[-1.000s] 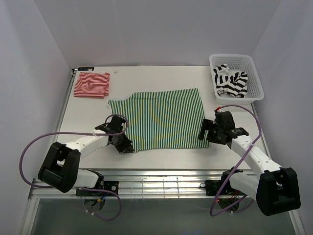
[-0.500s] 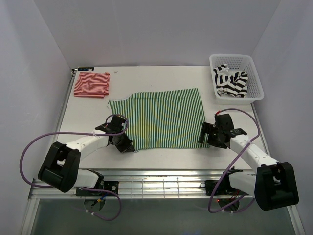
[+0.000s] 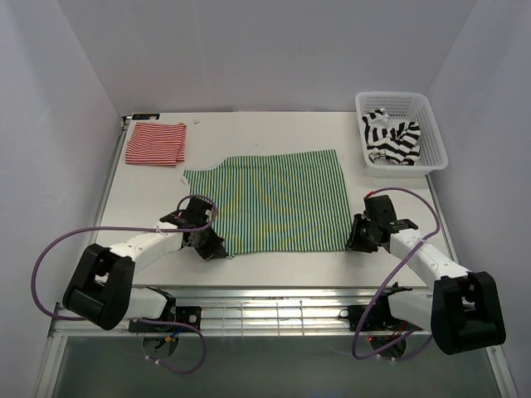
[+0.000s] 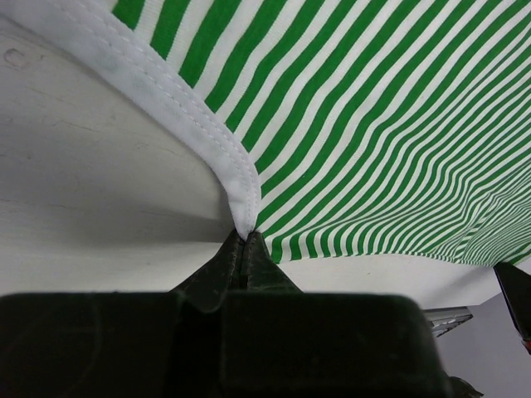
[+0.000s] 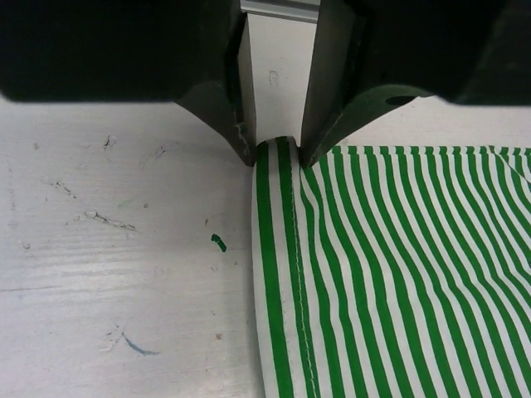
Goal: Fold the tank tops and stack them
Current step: Fold the tank top
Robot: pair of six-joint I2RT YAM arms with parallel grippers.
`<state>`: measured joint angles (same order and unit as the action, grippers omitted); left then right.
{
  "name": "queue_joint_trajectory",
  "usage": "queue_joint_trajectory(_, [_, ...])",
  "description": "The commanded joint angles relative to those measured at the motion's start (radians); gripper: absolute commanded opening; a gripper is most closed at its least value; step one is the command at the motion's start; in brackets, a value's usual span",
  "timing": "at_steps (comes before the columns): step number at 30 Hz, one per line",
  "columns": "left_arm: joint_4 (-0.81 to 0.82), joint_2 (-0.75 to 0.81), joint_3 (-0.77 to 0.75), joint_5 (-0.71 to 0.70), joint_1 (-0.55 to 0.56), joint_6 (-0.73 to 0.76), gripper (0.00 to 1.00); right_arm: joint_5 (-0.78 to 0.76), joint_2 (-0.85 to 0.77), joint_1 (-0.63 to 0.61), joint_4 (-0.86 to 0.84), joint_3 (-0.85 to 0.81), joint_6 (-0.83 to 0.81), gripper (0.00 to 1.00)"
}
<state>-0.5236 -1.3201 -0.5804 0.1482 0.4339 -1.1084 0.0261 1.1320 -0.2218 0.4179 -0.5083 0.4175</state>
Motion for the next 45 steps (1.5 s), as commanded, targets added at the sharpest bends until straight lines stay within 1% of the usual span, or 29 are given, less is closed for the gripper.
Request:
queue_joint_trajectory(1, [-0.021, 0.03, 0.004, -0.029, 0.0, -0.007, 0.0, 0.026, -0.006, 0.006, -0.01, 0.01, 0.003, 0.25])
queue_joint_trajectory(3, [-0.026, 0.035, 0.001, -0.032, 0.0, -0.005, 0.0, 0.023, -0.008, 0.006, -0.007, 0.01, 0.0, 0.11])
queue_joint_trajectory(4, [-0.029, 0.036, -0.002, -0.032, 0.0, -0.004, 0.0, 0.021, -0.011, 0.006, -0.008, 0.008, 0.0, 0.08])
queue_joint_trajectory(11, [-0.082, 0.064, -0.052, -0.044, 0.0, 0.015, 0.0, 0.031, -0.055, 0.006, 0.032, -0.036, -0.028, 0.08])
queue_joint_trajectory(16, [-0.111, 0.064, -0.116, -0.062, 0.0, 0.022, 0.0, 0.046, -0.052, 0.006, 0.065, -0.091, -0.039, 0.08])
queue_joint_trajectory(21, [-0.159, 0.007, -0.211, -0.075, -0.001, 0.059, 0.0, 0.044, -0.031, 0.007, 0.071, -0.163, -0.049, 0.08])
queue_joint_trajectory(24, [-0.176, -0.028, -0.271, -0.071, -0.006, 0.081, 0.0, 0.052, 0.011, 0.007, 0.082, -0.214, -0.057, 0.08])
queue_joint_trajectory(27, [-0.191, -0.06, -0.317, -0.068, -0.035, 0.1, 0.0, 0.046, 0.04, 0.009, 0.09, -0.251, -0.062, 0.08])
queue_joint_trajectory(30, [-0.197, -0.094, -0.369, -0.05, -0.07, 0.151, 0.0, 0.037, 0.075, 0.019, 0.096, -0.3, -0.065, 0.08])
queue_joint_trajectory(34, [-0.208, -0.189, -0.456, -0.026, -0.096, 0.205, 0.0, 0.051, 0.142, 0.024, 0.099, -0.363, -0.072, 0.08])
queue_joint_trajectory(37, [-0.214, -0.229, -0.516, -0.019, -0.109, 0.226, 0.0, 0.057, 0.192, 0.029, 0.101, -0.407, -0.075, 0.08])
queue_joint_trajectory(45, [-0.22, -0.359, -0.61, 0.007, -0.146, 0.263, 0.0, 0.067, 0.308, 0.038, 0.099, -0.516, -0.088, 0.08])
